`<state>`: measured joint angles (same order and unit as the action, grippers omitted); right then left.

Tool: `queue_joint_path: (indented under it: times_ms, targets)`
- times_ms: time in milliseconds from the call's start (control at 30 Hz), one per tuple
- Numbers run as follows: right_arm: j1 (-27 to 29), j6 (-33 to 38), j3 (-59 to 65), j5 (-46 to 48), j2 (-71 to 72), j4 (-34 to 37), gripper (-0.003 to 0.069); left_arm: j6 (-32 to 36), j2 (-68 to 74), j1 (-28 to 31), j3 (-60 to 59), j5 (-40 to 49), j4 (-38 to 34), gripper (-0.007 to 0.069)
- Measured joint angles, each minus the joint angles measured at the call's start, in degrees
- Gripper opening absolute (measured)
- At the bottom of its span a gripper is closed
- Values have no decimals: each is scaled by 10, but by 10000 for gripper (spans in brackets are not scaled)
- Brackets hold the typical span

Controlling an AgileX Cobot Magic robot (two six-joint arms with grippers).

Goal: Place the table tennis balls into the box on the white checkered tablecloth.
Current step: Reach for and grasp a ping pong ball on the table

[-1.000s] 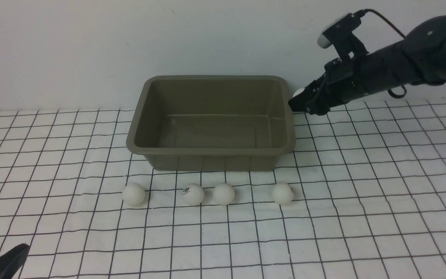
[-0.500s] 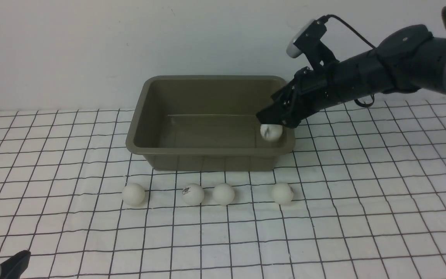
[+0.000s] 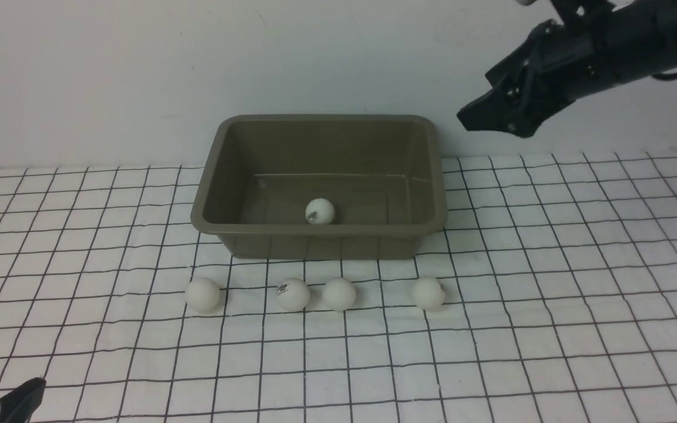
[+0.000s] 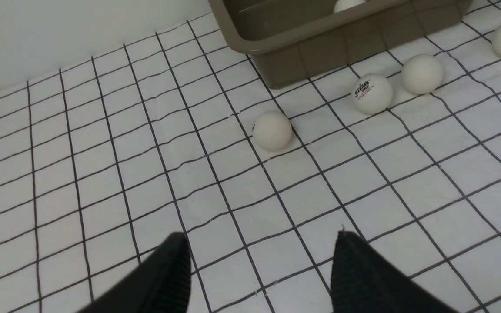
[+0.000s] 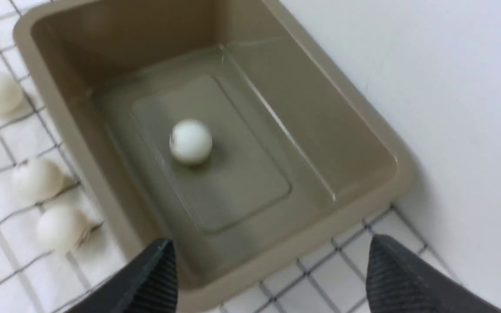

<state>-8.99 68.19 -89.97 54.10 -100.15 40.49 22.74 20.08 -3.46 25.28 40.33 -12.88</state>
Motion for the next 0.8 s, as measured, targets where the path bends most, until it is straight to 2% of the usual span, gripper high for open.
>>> queue_joint_path:
  times_ms: [67,233,367,467,600,700,800]
  targets:
    - [0,-41,3,26,18,-28,528,0,0,0,0,-4,0,395]
    - [0,-93,39,43,46,-43,528,0,0,0,0,-22,0,395]
    - [-1,-115,148,26,78,-39,527,0,0,0,0,-31,0,395]
    - [-11,-114,218,-21,91,-24,526,0,0,0,0,-31,0,395]
    - [-73,-114,325,-140,93,25,526,0,0,0,0,-31,0,395]
    - [-124,-121,348,-220,73,37,526,0,0,0,0,-31,0,395]
    - [-151,-137,349,-273,54,44,526,0,0,0,0,-31,0,395]
